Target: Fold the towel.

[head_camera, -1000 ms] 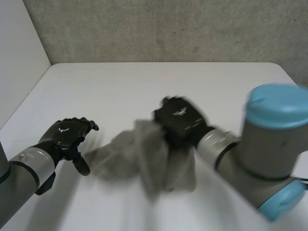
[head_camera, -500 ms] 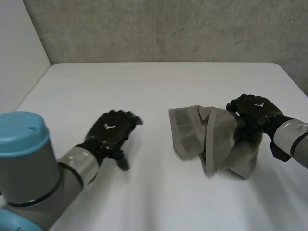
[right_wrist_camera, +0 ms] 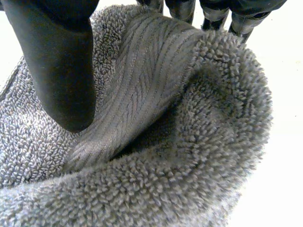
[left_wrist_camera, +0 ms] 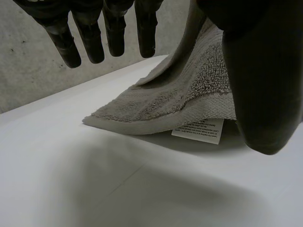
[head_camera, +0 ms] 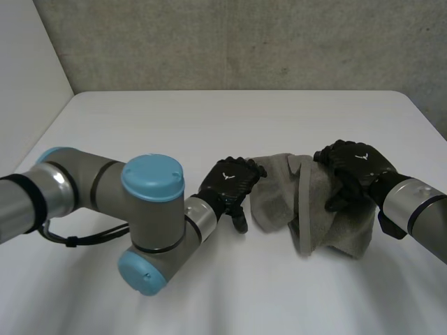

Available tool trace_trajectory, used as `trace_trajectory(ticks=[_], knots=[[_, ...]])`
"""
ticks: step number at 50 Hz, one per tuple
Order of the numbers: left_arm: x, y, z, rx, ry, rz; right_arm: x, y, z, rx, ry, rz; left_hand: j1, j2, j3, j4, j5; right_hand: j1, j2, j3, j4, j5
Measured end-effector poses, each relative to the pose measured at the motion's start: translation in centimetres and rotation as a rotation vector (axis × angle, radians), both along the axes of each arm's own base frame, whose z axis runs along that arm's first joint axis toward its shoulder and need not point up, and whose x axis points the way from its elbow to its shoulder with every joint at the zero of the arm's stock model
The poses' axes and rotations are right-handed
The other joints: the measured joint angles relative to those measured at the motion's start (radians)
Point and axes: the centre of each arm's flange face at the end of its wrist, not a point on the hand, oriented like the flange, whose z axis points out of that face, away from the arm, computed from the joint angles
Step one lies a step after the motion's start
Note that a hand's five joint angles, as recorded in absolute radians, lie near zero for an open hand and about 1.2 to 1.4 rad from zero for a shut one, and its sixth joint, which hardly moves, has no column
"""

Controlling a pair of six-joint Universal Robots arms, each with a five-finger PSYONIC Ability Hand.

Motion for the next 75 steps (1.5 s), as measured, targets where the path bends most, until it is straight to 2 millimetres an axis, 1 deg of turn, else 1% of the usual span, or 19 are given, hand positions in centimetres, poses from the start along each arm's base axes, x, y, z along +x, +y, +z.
trace_trajectory(ticks=[8, 14, 17, 20, 22, 26, 29, 32, 36, 41, 45, 54, 57, 63, 65, 67, 69, 74, 75], knots=[[-1.7, -0.7, -1.4, 0.039, 0.052, -0.017, 0.4, 0.1, -0.1, 0.006, -0.041, -0.001, 0.040, 0.042, 0.000, 0.000, 0.072, 0.000, 0.000, 0.000, 0.000, 0.000], [-3.0, -0.6, -1.8, 0.111, 0.131, -0.060, 0.7, 0.3, -0.2, 0.015, -0.056, 0.003, 0.234, 0.245, 0.000, 0.000, 0.268, 0.000, 0.000, 0.000, 0.000, 0.002], [-3.6, -0.4, -1.9, 0.133, 0.156, -0.078, 0.7, 0.3, -0.3, 0.016, -0.057, 0.001, 0.433, 0.443, 0.000, 0.000, 0.457, 0.018, 0.012, 0.000, 0.000, 0.034], [-4.1, -0.3, -2.0, 0.145, 0.172, -0.090, 0.7, 0.2, -0.3, 0.014, -0.055, -0.005, 0.882, 0.911, 0.000, 0.000, 0.910, 0.224, 0.206, 0.000, 0.000, 0.243], [-4.2, -0.2, -2.0, 0.146, 0.176, -0.090, 0.7, 0.2, -0.3, 0.011, -0.055, -0.008, 1.035, 1.057, 0.000, 0.000, 1.070, 0.404, 0.396, 0.000, 0.000, 0.415], [-4.2, -0.5, -1.4, 0.132, 0.183, -0.068, 0.7, 0.0, -0.2, -0.002, -0.057, -0.010, 1.044, 1.063, 0.000, 0.000, 1.095, 0.724, 0.680, 0.000, 0.000, 0.740], [-3.9, -0.8, -0.5, 0.112, 0.190, -0.037, 0.7, -0.1, 0.0, -0.015, -0.062, -0.008, 1.045, 1.063, 0.000, 0.000, 1.095, 0.727, 0.682, 0.000, 0.000, 0.753], [-3.0, -1.6, 1.2, 0.079, 0.201, 0.016, 0.8, -0.3, 0.4, -0.035, -0.073, -0.006, 1.045, 1.063, 0.000, 0.000, 1.095, 0.727, 0.682, 0.000, 0.000, 0.753], [-0.5, -3.3, 3.8, 0.043, 0.213, 0.101, 0.8, -0.6, 1.1, -0.051, -0.100, -0.008, 1.045, 1.063, 0.000, 0.000, 1.095, 0.727, 0.684, 0.000, 0.000, 0.753], [3.5, -4.9, 6.4, 0.013, 0.211, 0.200, 0.7, -1.0, 2.6, -0.061, -0.160, -0.004, 1.047, 1.063, 0.000, 0.000, 1.095, 0.741, 0.714, 0.000, 0.000, 0.780], [6.3, -5.3, 7.8, -0.011, 0.192, 0.254, -0.5, -1.9, 3.6, -0.063, -0.202, -0.015, 1.050, 1.065, 0.000, 0.000, 1.100, 0.744, 0.717, 0.000, 0.000, 0.786], [12.1, -6.8, 9.4, -0.080, 0.124, 0.382, -5.0, -5.3, 4.7, -0.070, -0.238, -0.080, 1.050, 1.065, 0.000, 0.000, 1.100, 0.744, 0.731, 0.000, 0.000, 0.790], [14.0, -7.4, 9.1, -0.085, 0.093, 0.432, -6.9, -7.2, 3.8, -0.049, -0.243, -0.122, 1.050, 1.065, 0.000, 0.000, 1.101, 0.744, 0.731, 0.000, 0.000, 0.790], [15.9, -7.7, 8.0, -0.054, 0.059, 0.480, -8.4, -8.9, 1.5, 0.010, -0.243, -0.165, 1.050, 1.065, 0.000, 0.000, 1.101, 0.738, 0.723, 0.000, 0.000, 0.782], [16.3, -7.6, 7.5, -0.037, 0.049, 0.490, -8.5, -9.1, 0.6, 0.033, -0.241, -0.171, 1.050, 1.065, 0.000, 0.000, 1.101, 0.636, 0.622, 0.000, 0.000, 0.670], [16.6, -7.4, 7.0, -0.019, 0.039, 0.492, -8.5, -9.2, -0.1, 0.054, -0.240, -0.172, 1.050, 1.065, 0.000, 0.000, 1.101, 0.418, 0.394, 0.000, 0.000, 0.441], [16.7, -7.2, 6.8, -0.010, 0.035, 0.489, -8.4, -9.2, -0.3, 0.060, -0.239, -0.170, 1.050, 1.066, 0.000, 0.000, 1.101, 0.283, 0.264, 0.000, 0.000, 0.312], [16.6, -6.9, 6.3, -0.004, 0.012, 0.466, -8.1, -9.0, -0.2, 0.060, -0.237, -0.161, 1.050, 1.071, 0.000, 0.000, 1.106, -0.154, -0.166, 0.000, 0.000, -0.204], [16.6, -6.9, 6.2, -0.005, 0.008, 0.464, -8.0, -9.0, -0.1, 0.057, -0.237, -0.159, 0.993, 1.010, 0.000, 0.000, 1.058, -0.224, -0.241, 0.000, 0.000, -0.277]])
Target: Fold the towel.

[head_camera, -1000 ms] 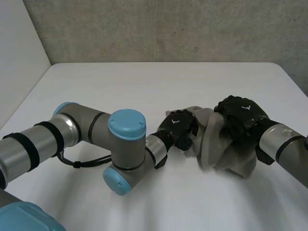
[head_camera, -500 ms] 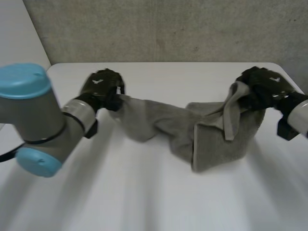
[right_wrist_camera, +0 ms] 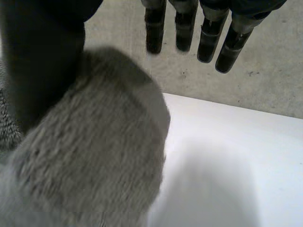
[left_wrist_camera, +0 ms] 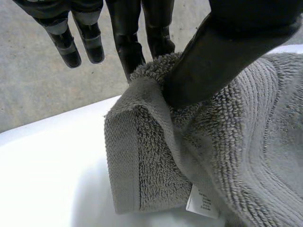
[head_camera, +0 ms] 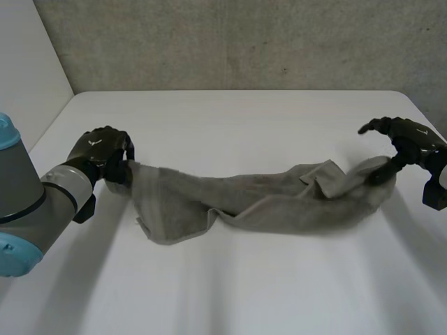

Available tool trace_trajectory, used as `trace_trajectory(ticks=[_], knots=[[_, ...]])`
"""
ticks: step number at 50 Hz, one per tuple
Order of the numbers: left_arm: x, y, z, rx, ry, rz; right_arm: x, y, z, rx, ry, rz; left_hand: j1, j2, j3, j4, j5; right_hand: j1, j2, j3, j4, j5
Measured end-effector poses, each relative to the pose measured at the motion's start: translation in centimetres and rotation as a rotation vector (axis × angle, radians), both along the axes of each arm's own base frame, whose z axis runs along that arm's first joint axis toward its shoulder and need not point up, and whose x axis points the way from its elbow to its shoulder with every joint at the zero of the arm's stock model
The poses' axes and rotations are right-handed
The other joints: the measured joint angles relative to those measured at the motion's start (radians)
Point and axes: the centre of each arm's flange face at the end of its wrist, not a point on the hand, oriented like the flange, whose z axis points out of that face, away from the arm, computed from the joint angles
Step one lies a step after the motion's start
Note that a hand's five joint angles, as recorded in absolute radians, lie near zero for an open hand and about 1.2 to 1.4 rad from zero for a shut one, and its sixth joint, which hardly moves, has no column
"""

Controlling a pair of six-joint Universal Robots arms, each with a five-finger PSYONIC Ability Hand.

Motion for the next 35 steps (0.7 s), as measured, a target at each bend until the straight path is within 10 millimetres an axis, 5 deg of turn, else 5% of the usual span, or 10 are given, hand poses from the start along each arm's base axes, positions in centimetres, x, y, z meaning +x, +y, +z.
trace_trajectory(ticks=[5, 7, 16, 24, 29, 35], knots=[[-0.1, -0.1, -0.4, -0.006, -0.041, -0.011, 0.1, 0.5, 0.6, -0.022, 0.018, 0.009, -0.870, -0.880, 0.000, 0.000, -0.910, -0.098, -0.093, 0.000, 0.000, -0.030], [-0.1, -0.1, -0.4, -0.008, -0.050, -0.012, 0.2, 0.8, 0.8, -0.032, 0.032, 0.014, -0.945, -0.966, 0.000, 0.000, -1.015, -0.099, -0.093, 0.000, 0.000, -0.030], [0.0, 0.9, 1.0, -0.049, -0.052, -0.018, 1.0, 4.1, 2.8, -0.091, 0.155, 0.068, -0.959, -0.979, 0.000, 0.000, -1.043, -0.100, -0.093, 0.000, 0.000, -0.030], [-0.6, 4.1, 3.2, -0.104, -0.031, -0.067, 4.5, 8.8, 4.2, -0.153, 0.252, 0.209, -0.959, -0.979, 0.000, 0.000, -1.042, -0.100, -0.093, 0.000, 0.000, -0.030], [-2.2, 7.4, 3.2, -0.097, -0.029, -0.152, 7.2, 10.4, 3.2, -0.173, 0.317, 0.316, -0.959, -0.979, 0.000, 0.000, -1.042, -0.105, -0.092, 0.000, 0.000, -0.030], [-3.6, 10.3, 1.9, -0.055, -0.044, -0.234, 8.5, 9.6, 1.0, -0.177, 0.436, 0.351, -0.959, -0.979, 0.000, 0.000, -1.040, -0.105, -0.092, 0.000, 0.000, -0.030]])
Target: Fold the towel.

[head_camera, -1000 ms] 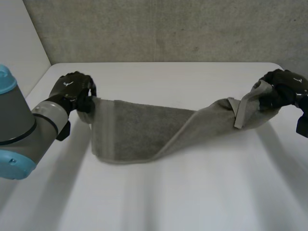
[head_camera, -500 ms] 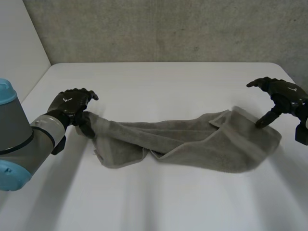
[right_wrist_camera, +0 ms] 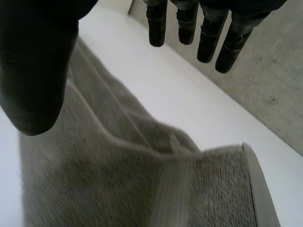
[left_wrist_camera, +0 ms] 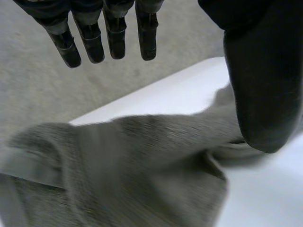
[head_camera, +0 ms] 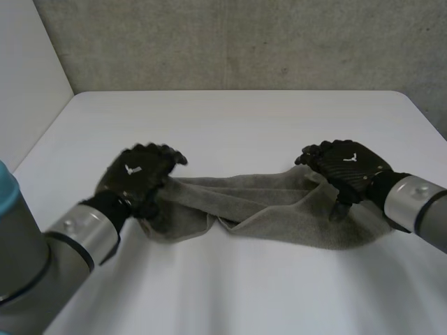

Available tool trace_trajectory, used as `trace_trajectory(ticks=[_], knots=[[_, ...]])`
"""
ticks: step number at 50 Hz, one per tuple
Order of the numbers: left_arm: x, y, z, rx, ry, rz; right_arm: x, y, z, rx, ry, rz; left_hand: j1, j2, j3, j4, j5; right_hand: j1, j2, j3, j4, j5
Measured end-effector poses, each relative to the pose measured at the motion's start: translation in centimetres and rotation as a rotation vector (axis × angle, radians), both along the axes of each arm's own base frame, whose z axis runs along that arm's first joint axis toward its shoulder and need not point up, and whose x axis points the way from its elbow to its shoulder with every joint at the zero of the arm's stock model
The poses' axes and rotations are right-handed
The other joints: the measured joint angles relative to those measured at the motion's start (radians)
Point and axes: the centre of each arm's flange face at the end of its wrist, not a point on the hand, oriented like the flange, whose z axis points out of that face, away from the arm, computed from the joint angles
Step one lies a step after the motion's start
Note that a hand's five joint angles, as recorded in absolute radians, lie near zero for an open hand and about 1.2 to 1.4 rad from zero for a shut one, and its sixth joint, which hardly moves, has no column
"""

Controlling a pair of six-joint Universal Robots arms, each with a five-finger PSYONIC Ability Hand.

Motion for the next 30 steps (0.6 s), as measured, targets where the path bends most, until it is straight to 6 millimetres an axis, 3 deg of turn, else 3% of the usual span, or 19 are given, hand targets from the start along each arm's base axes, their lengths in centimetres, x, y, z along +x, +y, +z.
trace_trajectory(ticks=[8, 15, 19, 26, 30], knots=[[-1.1, 2.0, -3.1, 0.090, -0.054, -0.059, 1.0, -3.0, -3.4, -0.052, 0.191, -0.013, 0.000, 0.000, 0.000, 0.000, 0.005, 0.000, 0.000, 0.000, 0.000, 0.000], [-2.0, 2.6, -5.2, 0.121, -0.097, -0.055, 1.3, -5.2, -5.2, -0.082, 0.274, -0.035, 0.000, 0.000, 0.000, 0.000, 0.009, 0.072, 0.056, 0.000, 0.000, 0.079], [-2.5, 2.5, -6.0, 0.119, -0.115, -0.037, 1.2, -6.3, -5.8, -0.094, 0.302, -0.055, 0.000, 0.000, 0.000, 0.000, 0.009, 0.325, 0.322, 0.000, 0.000, 0.347], [-3.7, 2.0, -7.5, 0.125, -0.134, -0.033, 1.0, -7.1, -5.6, -0.108, 0.307, -0.072, 0.000, 0.000, 0.000, 0.000, 0.009, 1.000, 1.003, 0.000, 0.000, 1.011], [-4.3, 1.3, -8.0, 0.124, -0.135, -0.035, 0.8, -6.9, -5.0, -0.115, 0.301, -0.075, 0.000, 0.000, 0.000, 0.000, 0.009, 1.077, 1.069, 0.000, 0.000, 1.096]])
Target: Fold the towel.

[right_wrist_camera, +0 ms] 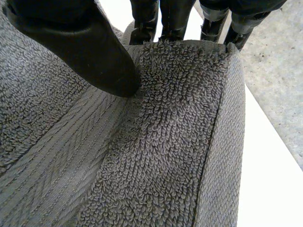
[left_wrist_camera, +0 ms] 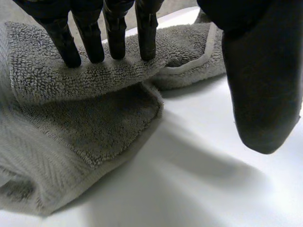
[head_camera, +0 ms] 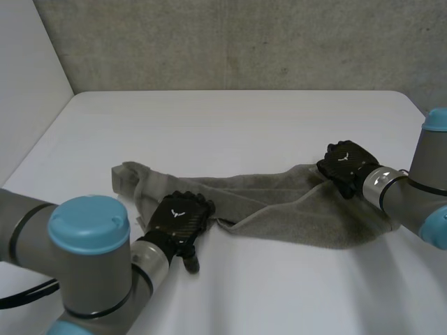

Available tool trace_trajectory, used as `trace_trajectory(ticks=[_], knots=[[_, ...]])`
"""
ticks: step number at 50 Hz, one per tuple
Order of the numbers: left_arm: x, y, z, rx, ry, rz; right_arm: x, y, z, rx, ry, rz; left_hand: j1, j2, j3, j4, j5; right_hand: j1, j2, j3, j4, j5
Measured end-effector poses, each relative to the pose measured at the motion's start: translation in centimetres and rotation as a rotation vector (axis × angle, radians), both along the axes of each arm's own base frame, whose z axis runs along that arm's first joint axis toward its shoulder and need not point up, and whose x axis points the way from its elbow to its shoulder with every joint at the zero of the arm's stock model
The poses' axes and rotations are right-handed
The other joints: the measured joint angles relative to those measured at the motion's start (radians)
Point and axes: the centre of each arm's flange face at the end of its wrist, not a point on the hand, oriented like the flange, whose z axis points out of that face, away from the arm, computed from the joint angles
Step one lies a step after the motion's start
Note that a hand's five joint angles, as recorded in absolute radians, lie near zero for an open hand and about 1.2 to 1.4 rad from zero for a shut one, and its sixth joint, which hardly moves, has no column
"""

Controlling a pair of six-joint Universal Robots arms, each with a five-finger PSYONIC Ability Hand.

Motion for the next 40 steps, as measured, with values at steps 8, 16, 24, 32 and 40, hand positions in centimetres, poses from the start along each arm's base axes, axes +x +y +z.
trace_trajectory(ticks=[8, 16, 24, 32, 40], knots=[[-1.2, -2.3, -1.0, -0.023, -0.002, 0.036, -1.6, 0.5, 0.8, 0.012, -0.010, -0.038, 0.000, 0.000, 0.000, 0.000, -0.001, 0.000, 0.000, 0.000, 0.000, 0.002], [-2.1, -4.1, -1.5, -0.046, 0.002, 0.067, -3.8, 1.1, 1.0, 0.053, -0.051, -0.091, 0.000, 0.000, 0.000, 0.000, -0.001, 0.000, 0.000, 0.000, 0.000, 0.002], [-2.5, -5.2, -2.0, -0.052, 0.004, 0.077, -5.2, 1.2, 1.5, 0.112, -0.178, -0.155, 0.000, 0.000, 0.000, 0.000, 0.000, 0.000, 0.000, 0.000, 0.000, 0.002], [-3.3, -6.2, -2.3, -0.061, 0.012, 0.077, -5.4, 1.6, 1.4, 0.154, -0.241, -0.152, 0.022, 0.031, 0.000, 0.000, 0.066, 0.000, 0.000, 0.000, 0.000, 0.006], [-4.1, -7.3, -2.8, -0.058, 0.019, 0.072, -5.4, 1.8, 1.4, 0.158, -0.242, -0.149, 0.230, 0.234, 0.000, 0.000, 0.255, 0.000, 0.000, 0.000, 0.000, 0.006]])
